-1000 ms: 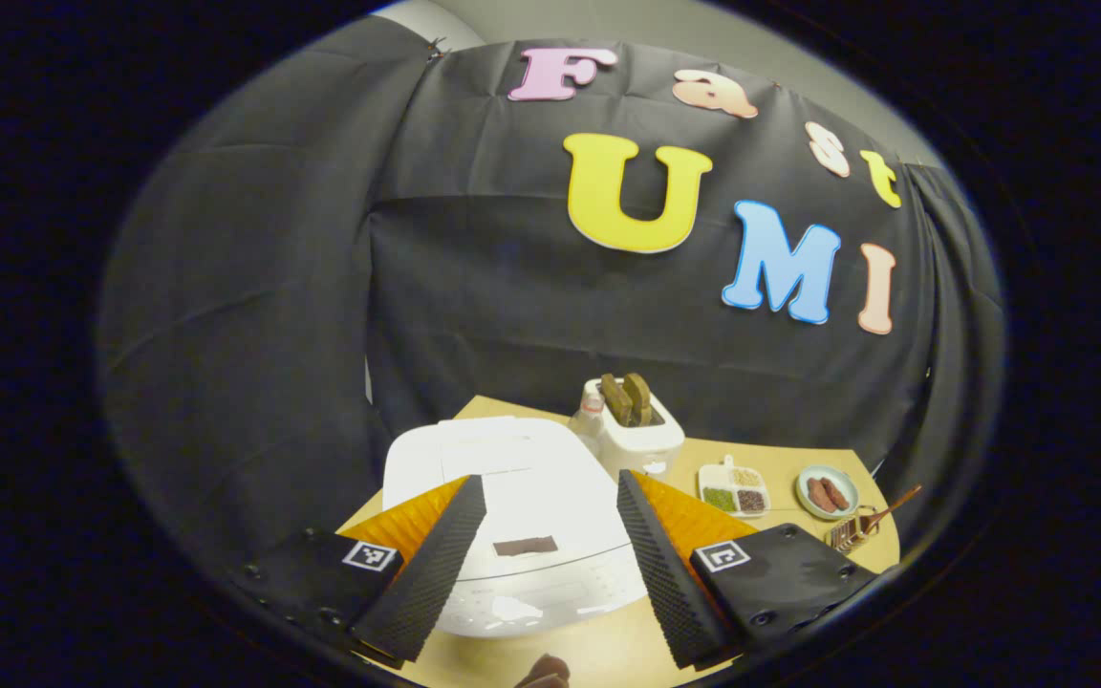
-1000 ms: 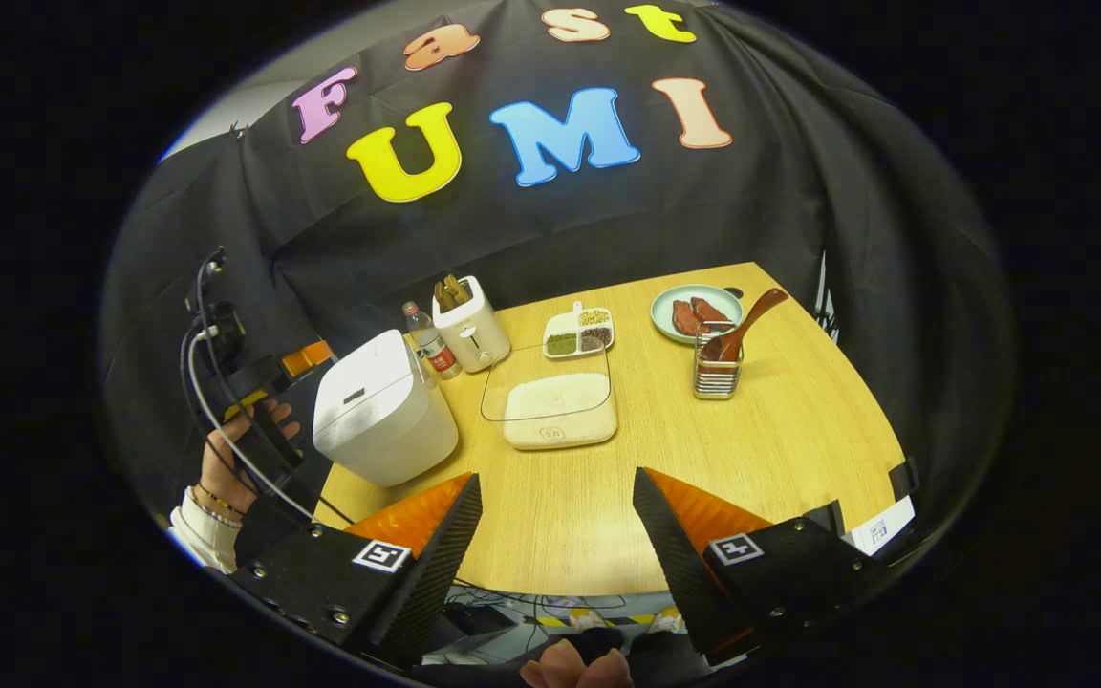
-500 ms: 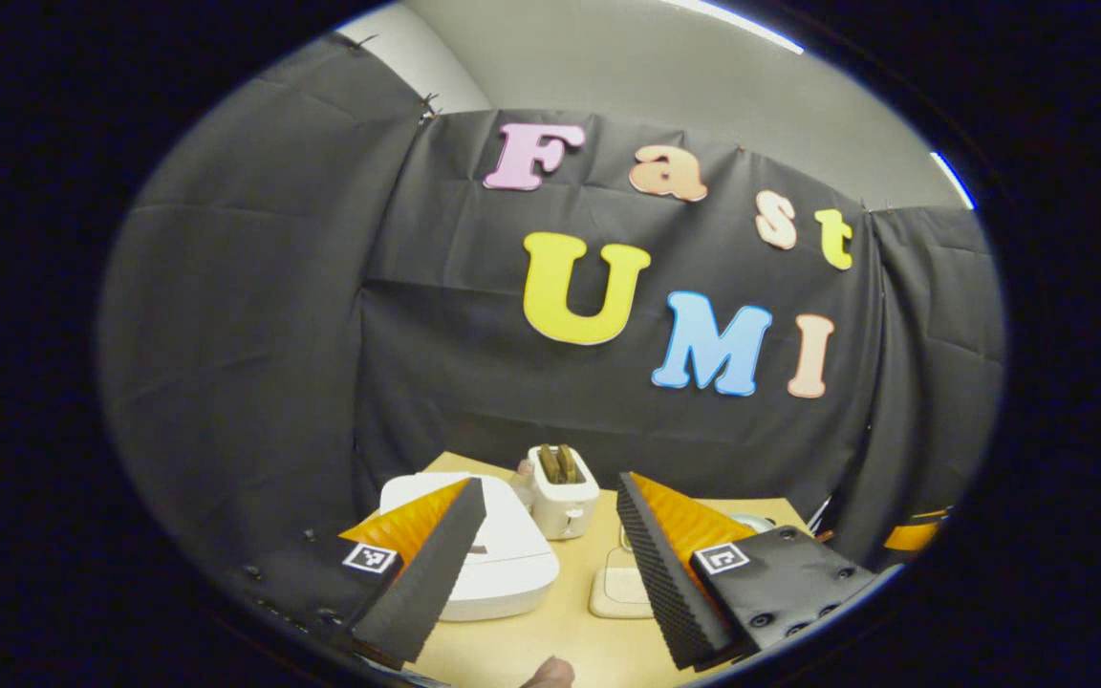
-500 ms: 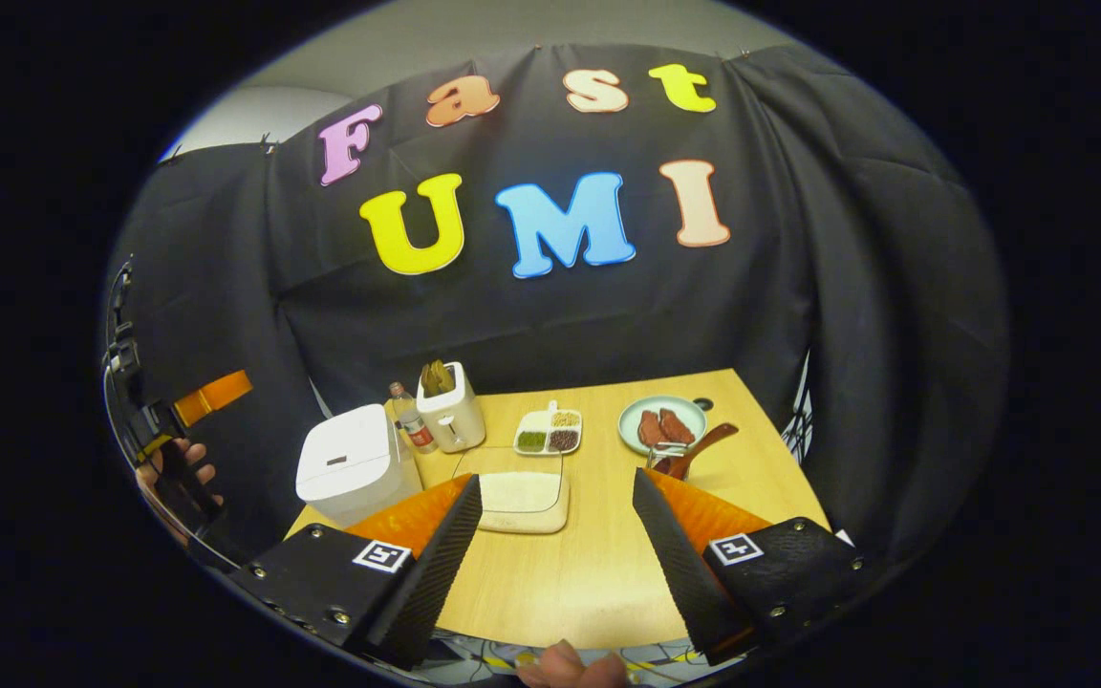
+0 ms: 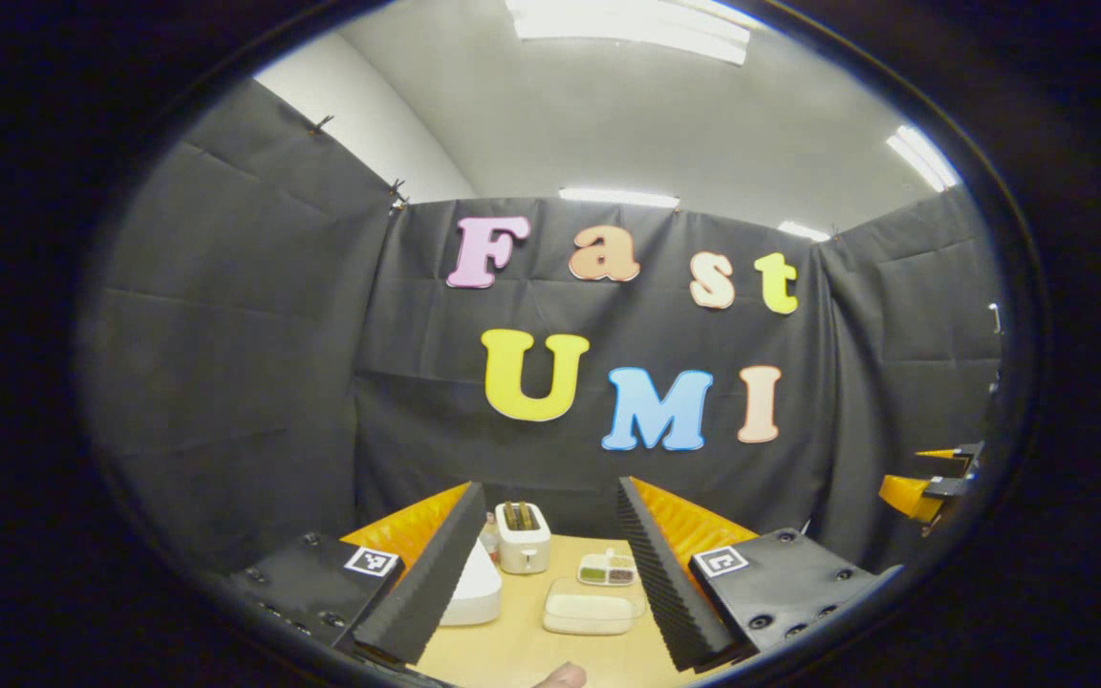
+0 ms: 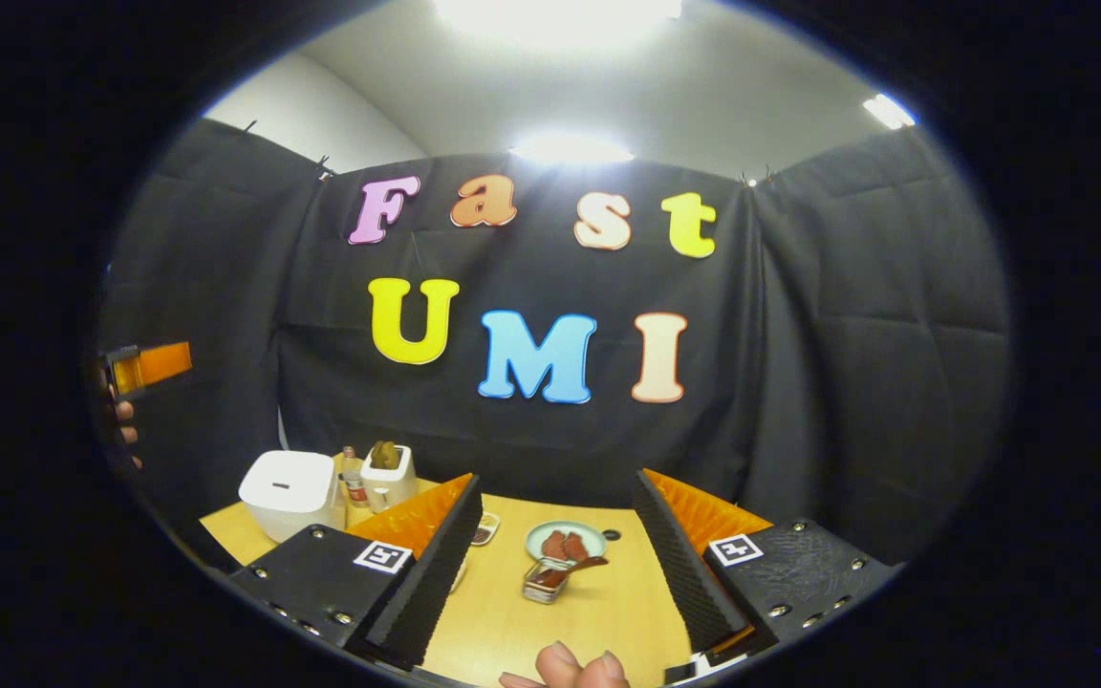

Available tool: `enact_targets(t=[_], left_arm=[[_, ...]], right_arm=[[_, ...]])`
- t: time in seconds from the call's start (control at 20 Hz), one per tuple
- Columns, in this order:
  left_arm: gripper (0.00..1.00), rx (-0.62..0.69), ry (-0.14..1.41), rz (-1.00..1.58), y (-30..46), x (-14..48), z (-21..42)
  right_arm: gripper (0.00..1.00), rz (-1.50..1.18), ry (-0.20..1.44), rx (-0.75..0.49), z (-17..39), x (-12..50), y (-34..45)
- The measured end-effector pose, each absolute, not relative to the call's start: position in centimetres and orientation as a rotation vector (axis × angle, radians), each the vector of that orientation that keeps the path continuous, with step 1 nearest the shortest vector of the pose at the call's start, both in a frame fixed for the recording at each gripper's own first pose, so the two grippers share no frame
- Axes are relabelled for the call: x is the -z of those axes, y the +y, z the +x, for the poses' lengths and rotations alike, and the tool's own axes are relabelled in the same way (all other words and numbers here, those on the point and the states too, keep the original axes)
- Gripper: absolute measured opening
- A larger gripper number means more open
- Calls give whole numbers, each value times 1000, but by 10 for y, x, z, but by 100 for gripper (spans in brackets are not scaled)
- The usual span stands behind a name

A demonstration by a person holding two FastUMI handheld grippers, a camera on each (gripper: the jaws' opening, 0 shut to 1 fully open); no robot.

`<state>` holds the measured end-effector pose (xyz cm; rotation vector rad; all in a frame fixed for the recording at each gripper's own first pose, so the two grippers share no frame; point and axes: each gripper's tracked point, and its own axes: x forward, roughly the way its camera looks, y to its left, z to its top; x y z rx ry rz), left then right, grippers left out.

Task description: Close the left gripper, press the button to open the rice cooker; take a wooden spoon from the chopstick holder with the right hand, scoop a spoonful of rice and pour it into the rice cooker, then put the wooden spoon back into the chopstick holder.

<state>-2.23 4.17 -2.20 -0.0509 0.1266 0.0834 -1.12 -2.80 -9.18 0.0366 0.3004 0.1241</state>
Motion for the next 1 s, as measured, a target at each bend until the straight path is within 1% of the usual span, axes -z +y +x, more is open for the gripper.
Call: enact_targets(t=[0.1, 0.2, 0.3, 0.4, 0.5, 0.6, 0.75, 1.0], left_arm=[[92, -84, 119, -26, 23, 15, -36], [93, -54, 112, -25, 1, 11, -48], [93, -27, 99, -22, -9, 10, -52], [93, -14, 122, -47, -10, 17, -54], [92, -18, 105, -88, -2, 12, -56], [92, -58, 110, -81, 22, 12, -58], [92, -64, 109, -64, 40, 8, -62], [92, -57, 100, -52, 59, 8, -60]], right_arm=[[97, 45, 299, -133, -27, 89, -29], [98, 81, 316, -154, -44, 92, -32], [97, 89, 304, -119, -48, 87, -47], [97, 115, 317, -90, -52, 83, -50], [98, 148, 301, -109, -49, 72, -41], [97, 142, 303, -91, -45, 68, -43], [98, 168, 266, -92, -44, 49, -28], [98, 143, 258, -77, -40, 43, -14]])
